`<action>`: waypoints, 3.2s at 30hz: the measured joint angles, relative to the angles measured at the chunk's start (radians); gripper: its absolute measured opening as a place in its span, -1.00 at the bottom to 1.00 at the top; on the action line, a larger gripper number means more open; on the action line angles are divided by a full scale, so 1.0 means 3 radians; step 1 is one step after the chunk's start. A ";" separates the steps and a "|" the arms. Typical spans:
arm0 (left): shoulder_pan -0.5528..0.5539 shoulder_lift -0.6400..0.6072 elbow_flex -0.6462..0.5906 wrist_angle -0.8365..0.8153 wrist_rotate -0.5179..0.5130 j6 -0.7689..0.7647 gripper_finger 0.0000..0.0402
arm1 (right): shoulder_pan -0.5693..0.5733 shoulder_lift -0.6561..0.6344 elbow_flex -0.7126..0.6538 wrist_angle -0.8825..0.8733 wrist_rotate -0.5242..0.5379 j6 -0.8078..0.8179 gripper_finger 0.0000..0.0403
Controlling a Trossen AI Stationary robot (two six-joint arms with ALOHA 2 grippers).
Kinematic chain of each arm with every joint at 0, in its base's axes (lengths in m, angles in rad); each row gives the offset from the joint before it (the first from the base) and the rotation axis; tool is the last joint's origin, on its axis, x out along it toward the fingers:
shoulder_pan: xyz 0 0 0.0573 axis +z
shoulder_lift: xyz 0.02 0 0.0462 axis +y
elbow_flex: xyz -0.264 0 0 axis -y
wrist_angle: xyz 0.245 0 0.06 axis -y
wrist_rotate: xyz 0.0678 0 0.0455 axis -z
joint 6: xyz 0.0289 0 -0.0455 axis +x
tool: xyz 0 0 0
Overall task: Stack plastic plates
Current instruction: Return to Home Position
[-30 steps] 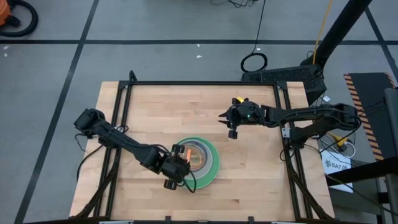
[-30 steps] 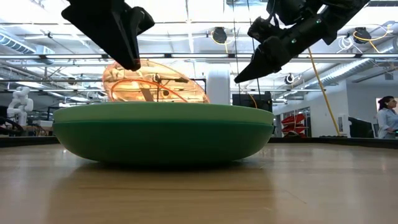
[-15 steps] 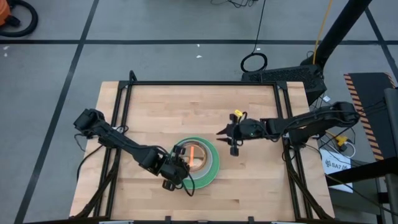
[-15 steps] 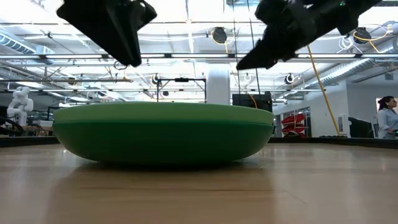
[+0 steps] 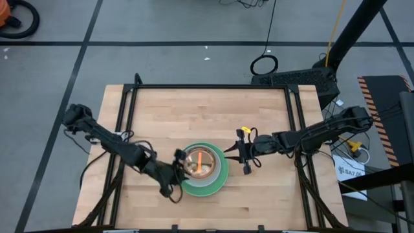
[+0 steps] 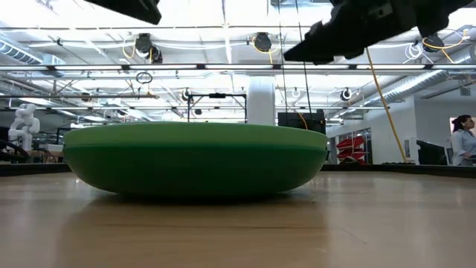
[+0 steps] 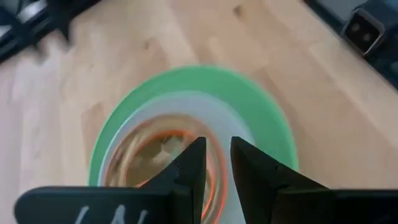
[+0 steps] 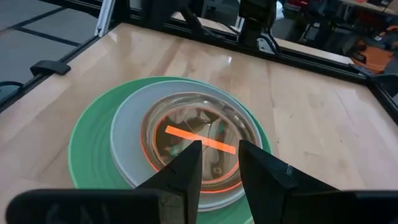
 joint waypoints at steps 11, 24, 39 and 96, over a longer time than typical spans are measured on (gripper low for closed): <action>0.0335 -0.1351 -0.1162 0.0377 0.0029 -0.0164 -0.60 | -0.0102 -0.0580 -0.0524 0.0212 0.0009 -0.0062 -0.51; 0.0764 -0.3102 -0.2318 0.0725 0.0036 -0.0231 -0.60 | -0.0144 -0.1401 -0.1092 0.0396 -0.0001 -0.0071 -0.51; 0.1168 -0.4331 -0.2516 0.0351 0.0132 -0.0093 -0.60 | -0.0269 -0.2236 -0.1582 0.0429 0.0014 0.0029 -0.51; 0.2217 -0.4400 -0.3281 0.0709 0.1345 -0.0275 -0.60 | -0.0422 -0.4284 -0.2106 -0.0759 0.0703 0.0042 -0.51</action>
